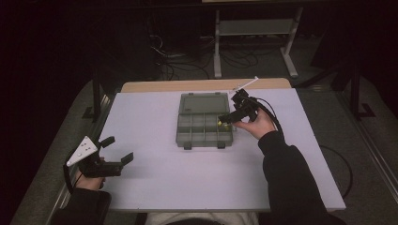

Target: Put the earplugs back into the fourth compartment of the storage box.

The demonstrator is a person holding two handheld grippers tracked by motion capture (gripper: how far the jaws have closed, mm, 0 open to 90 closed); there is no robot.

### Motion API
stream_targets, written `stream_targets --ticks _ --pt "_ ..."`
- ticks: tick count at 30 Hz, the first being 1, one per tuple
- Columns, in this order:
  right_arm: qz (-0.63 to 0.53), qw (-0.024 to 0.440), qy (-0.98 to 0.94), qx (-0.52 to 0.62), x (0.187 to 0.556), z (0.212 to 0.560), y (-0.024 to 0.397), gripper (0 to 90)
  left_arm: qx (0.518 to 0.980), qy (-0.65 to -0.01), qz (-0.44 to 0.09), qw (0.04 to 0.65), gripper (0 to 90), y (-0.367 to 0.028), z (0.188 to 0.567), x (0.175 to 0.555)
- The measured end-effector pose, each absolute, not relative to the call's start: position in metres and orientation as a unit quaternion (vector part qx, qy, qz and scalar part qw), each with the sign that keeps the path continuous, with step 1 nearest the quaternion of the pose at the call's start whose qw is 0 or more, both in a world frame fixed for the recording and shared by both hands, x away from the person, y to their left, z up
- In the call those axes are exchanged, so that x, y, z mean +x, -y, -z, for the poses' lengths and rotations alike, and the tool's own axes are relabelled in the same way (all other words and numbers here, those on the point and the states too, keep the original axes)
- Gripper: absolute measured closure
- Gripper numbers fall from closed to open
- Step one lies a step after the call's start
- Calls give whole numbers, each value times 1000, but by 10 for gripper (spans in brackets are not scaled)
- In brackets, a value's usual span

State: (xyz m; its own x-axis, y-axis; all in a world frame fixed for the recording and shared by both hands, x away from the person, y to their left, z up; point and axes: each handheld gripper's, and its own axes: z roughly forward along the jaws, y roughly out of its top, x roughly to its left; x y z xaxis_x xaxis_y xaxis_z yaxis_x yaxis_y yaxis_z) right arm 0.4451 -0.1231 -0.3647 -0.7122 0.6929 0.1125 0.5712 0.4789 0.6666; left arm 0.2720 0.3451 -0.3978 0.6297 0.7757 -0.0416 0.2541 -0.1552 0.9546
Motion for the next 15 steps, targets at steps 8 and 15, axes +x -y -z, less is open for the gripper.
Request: stream_targets --ticks 8,15 --pt "-377 109 -846 360 423 357 136 0 721 -357 -240 543 0 -345 398 272" --pt "-387 118 -843 354 407 356 147 0 720 -358 -240 543 0 -345 398 272"
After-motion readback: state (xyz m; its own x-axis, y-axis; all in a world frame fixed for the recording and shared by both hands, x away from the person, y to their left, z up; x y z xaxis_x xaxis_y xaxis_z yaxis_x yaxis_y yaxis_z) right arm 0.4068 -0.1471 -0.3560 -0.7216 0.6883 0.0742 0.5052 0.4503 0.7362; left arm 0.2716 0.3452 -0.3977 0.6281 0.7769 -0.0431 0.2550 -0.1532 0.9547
